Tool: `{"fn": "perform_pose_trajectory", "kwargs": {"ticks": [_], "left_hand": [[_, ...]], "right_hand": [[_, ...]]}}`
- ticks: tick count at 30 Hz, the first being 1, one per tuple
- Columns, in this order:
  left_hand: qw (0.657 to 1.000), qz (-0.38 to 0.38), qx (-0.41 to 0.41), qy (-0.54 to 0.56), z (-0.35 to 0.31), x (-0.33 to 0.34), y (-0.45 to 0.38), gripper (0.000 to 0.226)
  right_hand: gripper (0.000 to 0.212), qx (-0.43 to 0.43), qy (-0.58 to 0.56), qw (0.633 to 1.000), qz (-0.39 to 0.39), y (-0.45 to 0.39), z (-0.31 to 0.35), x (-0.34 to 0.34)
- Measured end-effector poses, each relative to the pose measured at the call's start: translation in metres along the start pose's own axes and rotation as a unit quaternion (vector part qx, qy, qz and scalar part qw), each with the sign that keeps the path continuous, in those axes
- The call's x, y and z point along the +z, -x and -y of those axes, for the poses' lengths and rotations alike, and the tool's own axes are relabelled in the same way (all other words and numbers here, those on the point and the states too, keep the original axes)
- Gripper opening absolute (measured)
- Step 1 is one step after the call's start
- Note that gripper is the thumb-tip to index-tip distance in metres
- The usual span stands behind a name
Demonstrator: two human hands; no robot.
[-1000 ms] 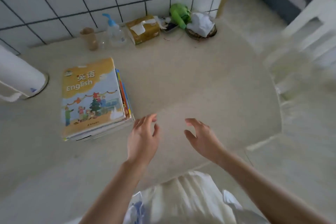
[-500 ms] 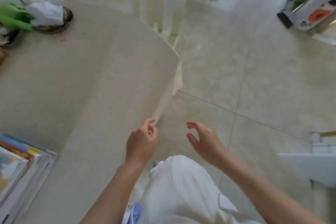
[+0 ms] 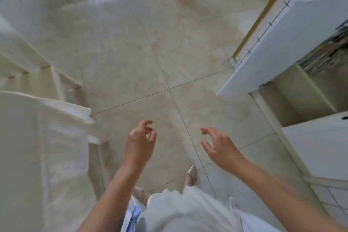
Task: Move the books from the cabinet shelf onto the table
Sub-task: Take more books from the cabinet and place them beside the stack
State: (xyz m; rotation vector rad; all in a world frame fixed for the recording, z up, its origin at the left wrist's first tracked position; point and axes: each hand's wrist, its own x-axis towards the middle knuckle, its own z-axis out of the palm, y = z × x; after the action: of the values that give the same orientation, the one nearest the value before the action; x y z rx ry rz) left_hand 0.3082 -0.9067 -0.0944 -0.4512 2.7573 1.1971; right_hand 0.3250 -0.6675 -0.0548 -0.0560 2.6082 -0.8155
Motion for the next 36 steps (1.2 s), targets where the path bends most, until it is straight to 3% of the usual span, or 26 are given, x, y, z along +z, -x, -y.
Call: {"fn": "perform_pose_trajectory", "kwargs": {"ticks": [13, 19, 26, 36], "left_hand": [[0.976, 0.172, 0.132, -0.001, -0.208, 0.217, -0.040, 0.022], [0.943, 0.278, 0.182, -0.010, -0.290, 0.295, -0.066, 0.023], [0.907, 0.342, 0.244, -0.037, -0.395, 0.377, -0.110, 0.024], [0.883, 0.385, 0.258, -0.076, -0.517, 0.497, -0.148, 0.025]], "right_hand": [[0.042, 0.168, -0.059, 0.977, -0.113, 0.017, -0.203, -0.143], [0.045, 0.209, -0.055, 0.963, -0.160, 0.000, -0.277, -0.217], [0.044, 0.236, -0.026, 0.944, -0.228, -0.035, -0.351, -0.322], [0.048, 0.237, 0.009, 0.951, -0.196, -0.084, -0.450, -0.429]]}}
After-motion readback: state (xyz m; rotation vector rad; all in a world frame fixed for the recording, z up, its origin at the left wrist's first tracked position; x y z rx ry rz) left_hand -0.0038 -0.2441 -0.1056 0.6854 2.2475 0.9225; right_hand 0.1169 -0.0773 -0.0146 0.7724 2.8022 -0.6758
